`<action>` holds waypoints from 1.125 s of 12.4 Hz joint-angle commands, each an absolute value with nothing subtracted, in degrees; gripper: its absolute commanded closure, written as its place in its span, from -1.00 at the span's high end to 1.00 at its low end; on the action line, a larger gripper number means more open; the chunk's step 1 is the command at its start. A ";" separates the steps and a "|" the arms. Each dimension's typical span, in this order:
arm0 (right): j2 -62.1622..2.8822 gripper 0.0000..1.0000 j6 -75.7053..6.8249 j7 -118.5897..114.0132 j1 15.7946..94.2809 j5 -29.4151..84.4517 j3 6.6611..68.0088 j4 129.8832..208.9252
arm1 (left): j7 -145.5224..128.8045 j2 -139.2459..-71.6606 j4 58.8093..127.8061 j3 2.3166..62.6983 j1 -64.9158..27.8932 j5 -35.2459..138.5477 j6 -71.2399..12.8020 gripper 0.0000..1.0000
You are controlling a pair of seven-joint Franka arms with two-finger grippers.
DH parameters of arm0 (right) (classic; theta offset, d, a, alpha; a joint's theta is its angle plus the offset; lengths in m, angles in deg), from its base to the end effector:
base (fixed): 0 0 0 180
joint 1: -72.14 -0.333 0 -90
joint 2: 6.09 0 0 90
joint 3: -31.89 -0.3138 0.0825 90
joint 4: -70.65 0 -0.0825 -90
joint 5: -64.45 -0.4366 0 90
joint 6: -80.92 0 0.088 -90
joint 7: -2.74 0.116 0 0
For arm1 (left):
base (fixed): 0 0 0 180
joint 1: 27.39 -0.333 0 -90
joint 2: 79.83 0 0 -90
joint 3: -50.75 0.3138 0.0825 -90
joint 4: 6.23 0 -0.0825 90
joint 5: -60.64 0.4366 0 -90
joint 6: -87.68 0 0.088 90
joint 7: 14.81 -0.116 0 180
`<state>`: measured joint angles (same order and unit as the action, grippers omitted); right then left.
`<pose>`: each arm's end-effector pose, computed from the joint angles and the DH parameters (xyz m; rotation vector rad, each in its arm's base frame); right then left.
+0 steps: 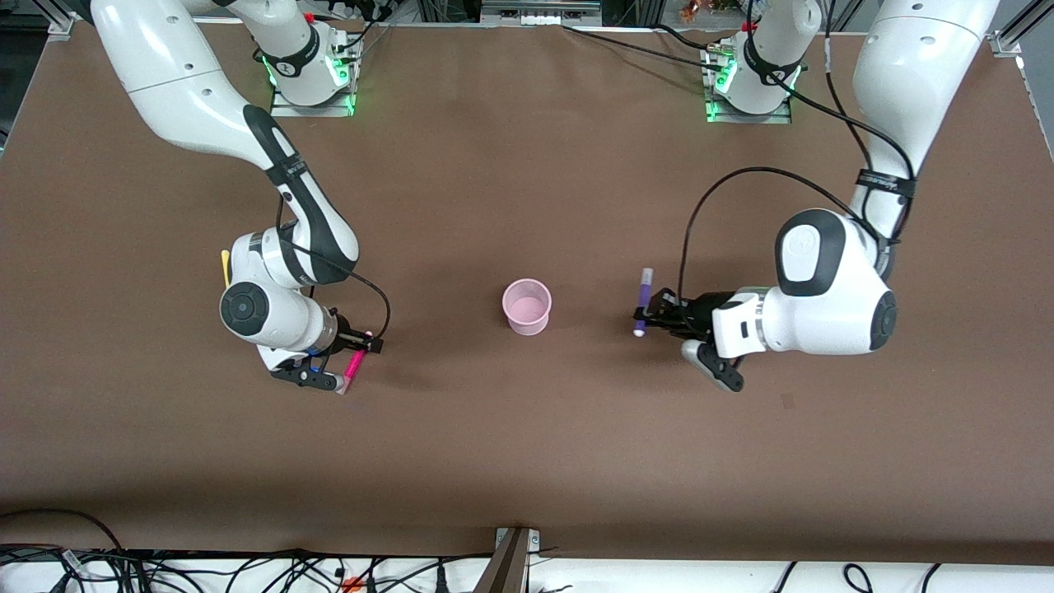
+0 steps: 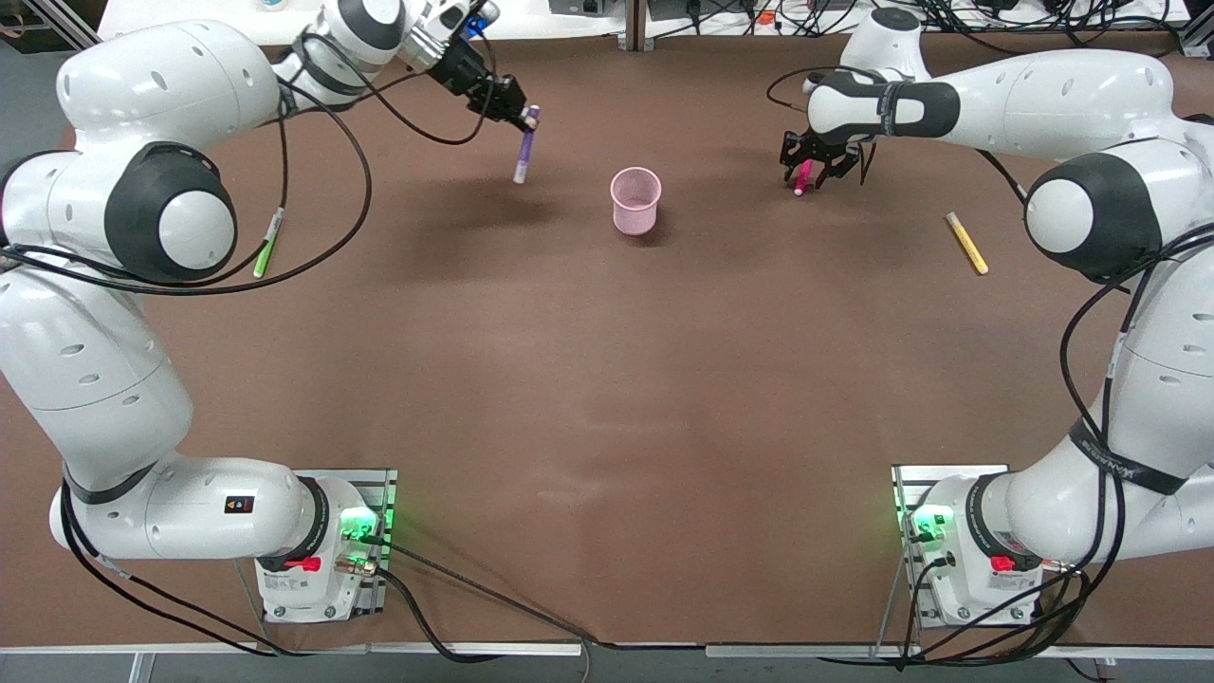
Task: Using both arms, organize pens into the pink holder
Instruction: 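Carry the blue pen toward the cup while the right gripper grasps the marker, then lower the blue pen into the cup while the right gripper lifts the marker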
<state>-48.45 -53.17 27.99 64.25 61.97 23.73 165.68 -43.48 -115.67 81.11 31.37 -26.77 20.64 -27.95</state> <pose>0.6850 0.1913 0.1276 -3.0183 0.3423 0.1417 0.6977 -0.2624 0.2854 2.2718 -0.5111 -0.0587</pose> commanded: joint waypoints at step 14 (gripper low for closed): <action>-42.66 -1.00 -32.86 26.56 66.07 49.01 23.97 163.21 | -71.06 -118.42 84.64 31.06 -7.43 8.35 -63.05 0.98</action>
<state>-44.90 -39.04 27.21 65.78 53.28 23.98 164.42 -68.67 -118.77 83.56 30.68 -7.27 9.22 -62.80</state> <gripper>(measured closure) 0.793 0.811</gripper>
